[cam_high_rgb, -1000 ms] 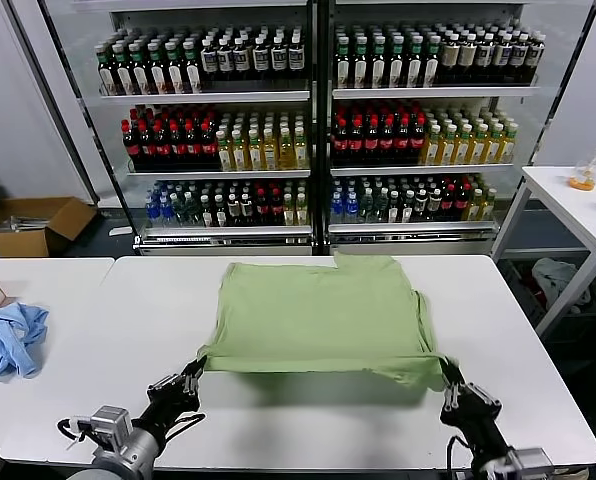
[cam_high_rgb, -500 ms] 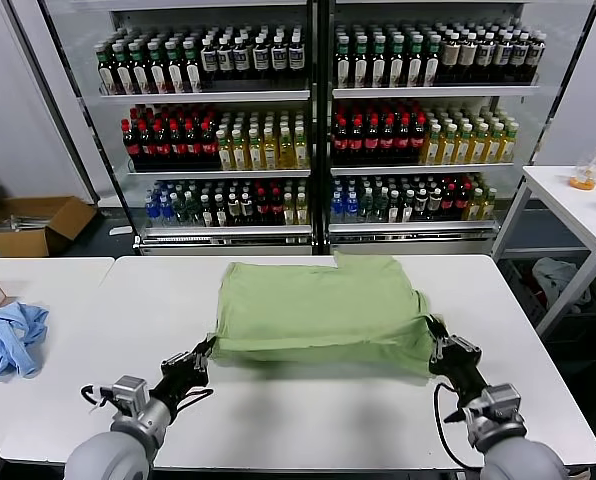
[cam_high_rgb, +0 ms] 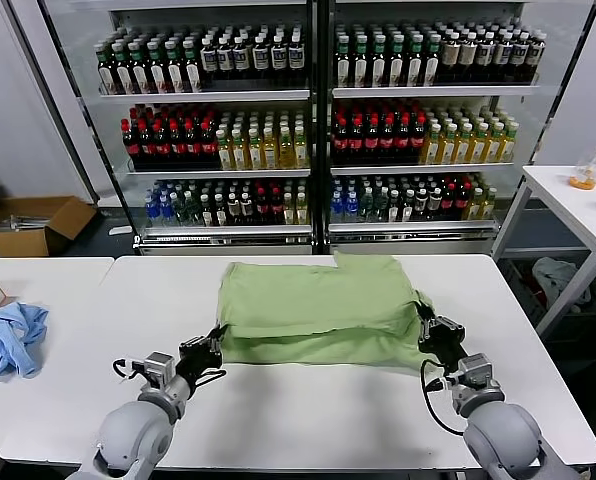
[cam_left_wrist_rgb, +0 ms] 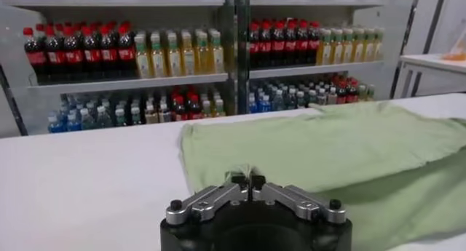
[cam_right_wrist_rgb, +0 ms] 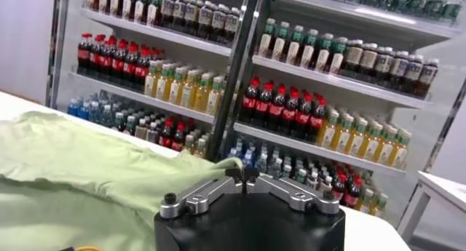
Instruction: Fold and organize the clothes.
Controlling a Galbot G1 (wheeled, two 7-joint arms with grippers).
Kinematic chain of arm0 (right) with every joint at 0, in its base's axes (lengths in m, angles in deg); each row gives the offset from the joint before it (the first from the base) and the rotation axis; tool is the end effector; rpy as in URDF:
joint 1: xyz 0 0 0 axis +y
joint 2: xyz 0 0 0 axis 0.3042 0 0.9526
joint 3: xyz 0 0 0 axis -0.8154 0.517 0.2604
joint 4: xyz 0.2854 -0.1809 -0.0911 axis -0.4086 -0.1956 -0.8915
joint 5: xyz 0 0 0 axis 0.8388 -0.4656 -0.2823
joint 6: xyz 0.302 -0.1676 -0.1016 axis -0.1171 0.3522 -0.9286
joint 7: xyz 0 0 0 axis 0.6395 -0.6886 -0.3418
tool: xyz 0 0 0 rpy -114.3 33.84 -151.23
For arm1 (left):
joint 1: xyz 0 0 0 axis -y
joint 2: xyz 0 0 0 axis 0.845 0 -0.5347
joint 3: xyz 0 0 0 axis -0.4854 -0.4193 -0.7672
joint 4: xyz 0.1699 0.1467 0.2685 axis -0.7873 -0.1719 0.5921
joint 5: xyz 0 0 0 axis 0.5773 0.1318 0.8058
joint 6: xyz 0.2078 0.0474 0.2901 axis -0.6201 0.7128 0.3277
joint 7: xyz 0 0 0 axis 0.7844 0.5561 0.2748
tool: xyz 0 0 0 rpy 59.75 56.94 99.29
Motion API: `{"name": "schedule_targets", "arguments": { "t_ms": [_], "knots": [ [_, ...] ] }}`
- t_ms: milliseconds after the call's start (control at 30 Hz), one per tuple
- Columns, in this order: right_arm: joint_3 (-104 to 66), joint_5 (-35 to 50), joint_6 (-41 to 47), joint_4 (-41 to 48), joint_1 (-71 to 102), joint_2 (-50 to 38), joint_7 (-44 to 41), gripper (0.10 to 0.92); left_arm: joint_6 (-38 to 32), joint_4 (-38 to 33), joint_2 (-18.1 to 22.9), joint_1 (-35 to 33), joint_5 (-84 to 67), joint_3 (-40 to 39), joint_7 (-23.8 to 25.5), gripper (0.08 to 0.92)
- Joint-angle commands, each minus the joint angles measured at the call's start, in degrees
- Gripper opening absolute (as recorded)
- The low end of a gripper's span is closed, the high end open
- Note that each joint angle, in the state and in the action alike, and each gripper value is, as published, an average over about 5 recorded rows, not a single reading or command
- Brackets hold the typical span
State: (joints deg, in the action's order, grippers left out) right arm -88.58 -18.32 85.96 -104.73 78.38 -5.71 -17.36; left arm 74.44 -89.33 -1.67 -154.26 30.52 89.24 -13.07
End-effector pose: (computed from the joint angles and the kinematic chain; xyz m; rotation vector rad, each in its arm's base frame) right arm 0.3034 -0.0733 -0.2756 0.2648 -2.9494 0.4807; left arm 0.3065 0.0470 -0.2880 -0.3428 -2.7319 -0.0735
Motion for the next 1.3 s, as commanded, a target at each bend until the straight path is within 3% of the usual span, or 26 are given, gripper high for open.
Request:
{"name": "schedule_targets", "arguments": {
  "t_ms": [33,200,333,667,1000,1167,1300],
  "knots": [
    [3.9,-1.5,-0.2,4.5,-4.9,0.2,0.1,0.105,-0.4,6.0,0.6,4.0,1.3,-2.3,-1.2,0.083],
    [5.5,-1.7,1.8,5.6,-6.4,0.9,-0.3,0.111,-0.4,6.3,1.9,3.9,1.4,-2.9,-1.8,0.085],
    [5.4,-1.6,2.1,5.0,-5.7,1.4,-0.5,0.188,-0.8,5.5,4.0,2.8,1.7,-2.5,-2.8,0.128],
    [-3.0,1.4,3.5,-3.9,6.3,0.1,0.3,0.482,-1.7,0.9,4.6,-3.2,1.5,1.2,-3.9,0.415],
    [-7.8,8.7,8.9,-3.1,12.9,2.5,3.7,0.764,-1.5,5.9,5.1,-1.3,1.5,0.7,-4.6,0.701],
    [-5.5,11.4,11.6,-1.4,10.2,3.4,4.7,0.820,-0.5,8.1,5.4,0.3,2.0,-0.2,-4.9,0.809],
    [-3.4,13.4,12.8,-0.2,8.1,3.8,5.4,0.818,0.1,8.5,5.5,0.5,2.0,-0.5,-5.0,0.821]
  ]
}}
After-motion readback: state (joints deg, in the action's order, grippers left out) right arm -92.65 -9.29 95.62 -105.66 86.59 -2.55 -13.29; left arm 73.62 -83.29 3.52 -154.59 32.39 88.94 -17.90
